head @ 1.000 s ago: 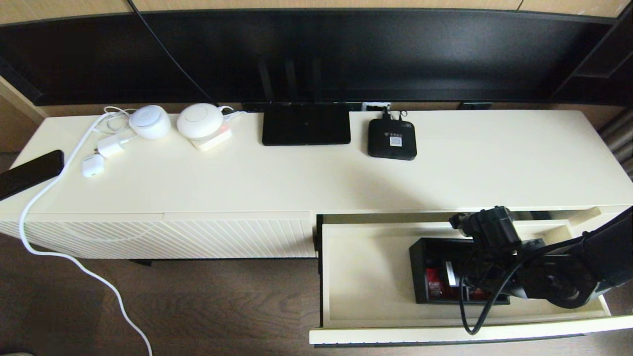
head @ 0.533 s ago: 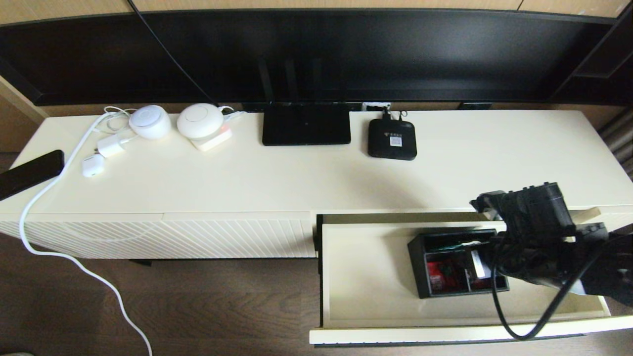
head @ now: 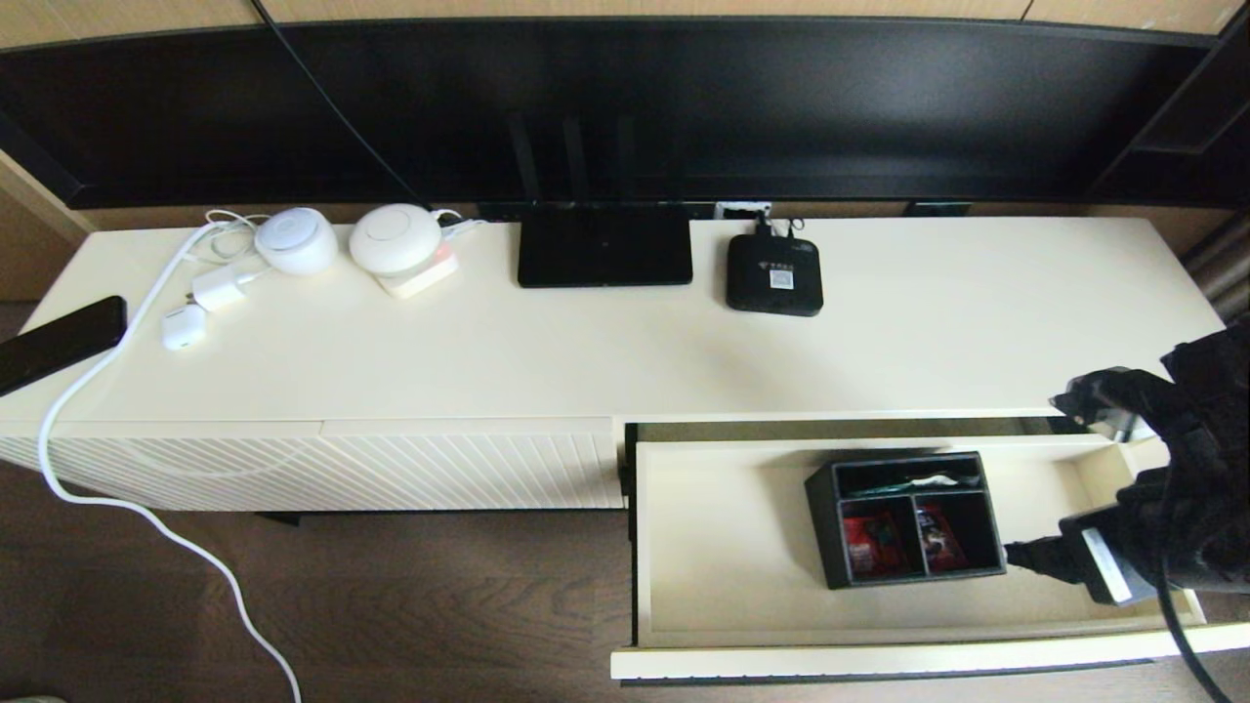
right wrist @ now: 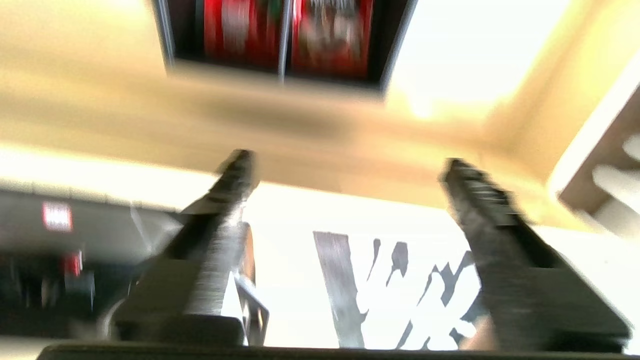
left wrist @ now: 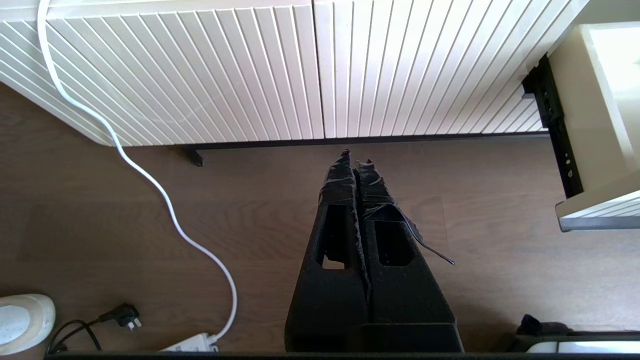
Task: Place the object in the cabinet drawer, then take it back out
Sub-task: Close the drawer
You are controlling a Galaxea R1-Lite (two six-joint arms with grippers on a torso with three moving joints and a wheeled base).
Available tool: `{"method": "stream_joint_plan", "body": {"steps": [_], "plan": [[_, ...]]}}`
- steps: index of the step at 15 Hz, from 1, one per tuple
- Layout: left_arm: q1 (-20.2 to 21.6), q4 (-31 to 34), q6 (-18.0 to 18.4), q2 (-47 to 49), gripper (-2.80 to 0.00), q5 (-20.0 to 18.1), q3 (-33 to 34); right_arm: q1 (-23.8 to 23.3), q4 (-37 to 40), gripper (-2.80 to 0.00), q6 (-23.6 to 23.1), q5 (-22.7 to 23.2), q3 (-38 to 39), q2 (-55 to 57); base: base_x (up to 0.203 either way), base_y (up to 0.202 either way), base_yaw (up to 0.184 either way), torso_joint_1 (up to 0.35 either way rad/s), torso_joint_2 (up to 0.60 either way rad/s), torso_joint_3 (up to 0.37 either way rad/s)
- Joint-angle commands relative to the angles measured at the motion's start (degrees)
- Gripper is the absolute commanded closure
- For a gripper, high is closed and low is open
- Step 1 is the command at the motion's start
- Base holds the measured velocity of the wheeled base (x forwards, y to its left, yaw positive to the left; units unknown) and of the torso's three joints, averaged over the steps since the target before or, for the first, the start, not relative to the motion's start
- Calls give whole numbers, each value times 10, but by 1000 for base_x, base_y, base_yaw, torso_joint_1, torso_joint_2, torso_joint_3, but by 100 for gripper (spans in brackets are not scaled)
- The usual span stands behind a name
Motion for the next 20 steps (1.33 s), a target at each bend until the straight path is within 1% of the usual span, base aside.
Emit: {"method": "stream_joint_plan", "body": {"steps": [1, 2, 3, 4, 6, 8, 9, 11, 14, 15, 16, 18, 20], "plan": [[0, 0, 0, 1, 0, 0, 0, 7, 86, 0, -7, 7, -6, -72, 0, 0, 0, 0, 0, 0], [0, 0, 0, 0, 0, 0, 0, 18, 124, 0, -26, 13, -1, -94, 0, 0, 0, 0, 0, 0], [0, 0, 0, 1, 0, 0, 0, 33, 152, 0, -67, 18, 15, -112, 0, 0, 0, 0, 0, 0], [0, 0, 0, 1, 0, 0, 0, 53, 164, 0, -95, 19, 36, -121, 0, 0, 0, 0, 0, 0], [0, 0, 0, 1, 0, 0, 0, 104, 162, 0, -130, 17, 92, -132, 0, 0, 0, 0, 0, 0], [0, 0, 0, 0, 0, 0, 0, 157, 131, 0, -155, 16, 142, -125, 0, 0, 0, 0, 0, 0], [0, 0, 0, 1, 0, 0, 0, 175, 101, 0, -160, 16, 162, -108, 0, 0, 0, 0, 0, 0], [0, 0, 0, 1, 0, 0, 0, 194, 29, 0, -163, 17, 204, -71, 0, 0, 0, 0, 0, 0], [0, 0, 0, 0, 0, 0, 0, 200, -124, 0, -166, 18, 284, -6, 0, 0, 0, 0, 0, 0], [0, 0, 0, 1, 0, 0, 0, 200, -186, 0, -172, 18, 307, 20, 0, 0, 0, 0, 0, 0], [0, 0, 0, 0, 0, 0, 0, 200, -231, 0, -182, 17, 324, 43, 0, 0, 0, 0, 0, 0], [0, 0, 0, 1, 0, 0, 0, 200, -308, 0, -196, 14, 350, 89, 0, 0, 0, 0, 0, 0], [0, 0, 0, 1, 0, 0, 0, 198, -364, 0, -199, 6, 359, 127, 0, 0, 0, 0, 0, 0]]}}
